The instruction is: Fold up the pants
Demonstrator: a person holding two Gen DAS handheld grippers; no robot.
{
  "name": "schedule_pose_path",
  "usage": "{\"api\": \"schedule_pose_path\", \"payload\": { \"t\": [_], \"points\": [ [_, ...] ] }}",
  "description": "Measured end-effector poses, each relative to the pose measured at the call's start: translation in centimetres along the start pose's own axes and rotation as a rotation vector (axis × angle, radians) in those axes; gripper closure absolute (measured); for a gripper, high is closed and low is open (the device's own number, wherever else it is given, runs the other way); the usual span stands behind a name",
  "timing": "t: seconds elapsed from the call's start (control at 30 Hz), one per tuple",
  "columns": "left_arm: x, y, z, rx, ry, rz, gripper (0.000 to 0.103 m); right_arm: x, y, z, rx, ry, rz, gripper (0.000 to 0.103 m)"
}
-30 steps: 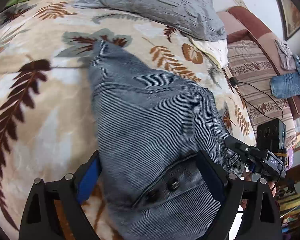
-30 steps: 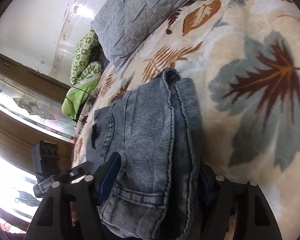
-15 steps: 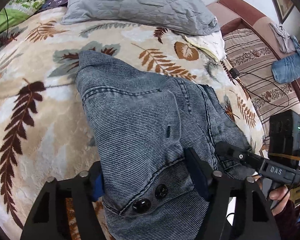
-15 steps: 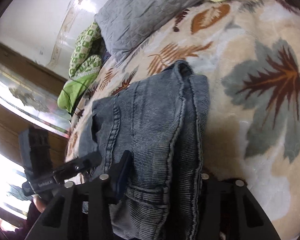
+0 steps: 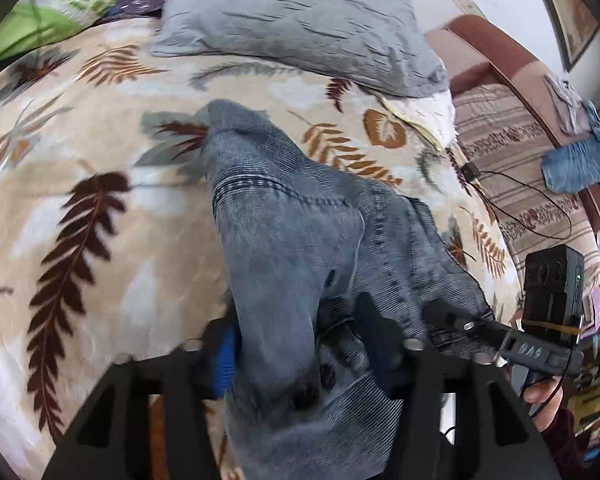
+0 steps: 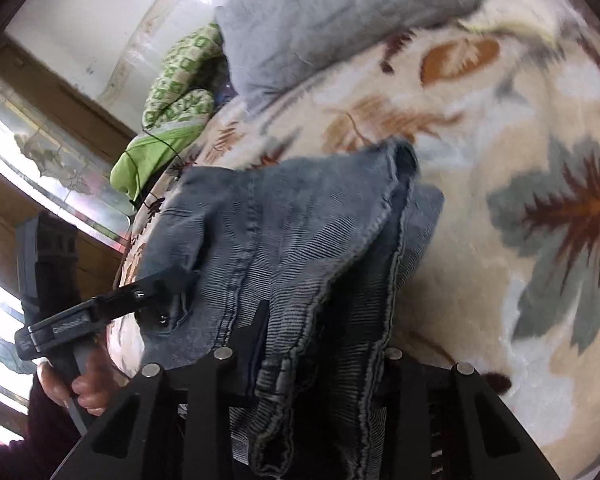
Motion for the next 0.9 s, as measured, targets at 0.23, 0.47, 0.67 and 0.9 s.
{"api": "schedule_pose_path", "payload": {
  "t": [0.23, 0.47, 0.67, 0.9],
  "points": [
    [-1.7, -1.3, 0.8, 0.055, 0.052, -0.156, 0.024, -0.3, 2.4, 0.4, 0.055, 0.004, -0.049, 0.043],
    [1.0, -1.3, 0.4, 0.027, -0.028, -0.009, 0.023, 0.1, 2.4, 0.1, 0.04, 0.012, -0.044, 0.035],
    [2.4, -1.1, -0.1, -0.02, -0.047, 0.086, 0.041, 0.7, 0.2, 0.2, -0.043, 0.015, -0.007, 0.052],
    [-0.7, 0.9, -1.6, 0.074, 0.036, 0.091, 0.068, -1.2, -3.5, -1.7, -0.173, 0.101, 0.08, 0.064]
  ]
}}
Point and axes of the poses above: each gripper's, at about its wrist camera, not at the fingertips, and x roughly the way its jaws point, y to its right, z to its underside, the point moved 4 cm from there along x, roughly the way its jaws point, and after that the axes turned 7 degrees about -y, right-handed, at the moved point
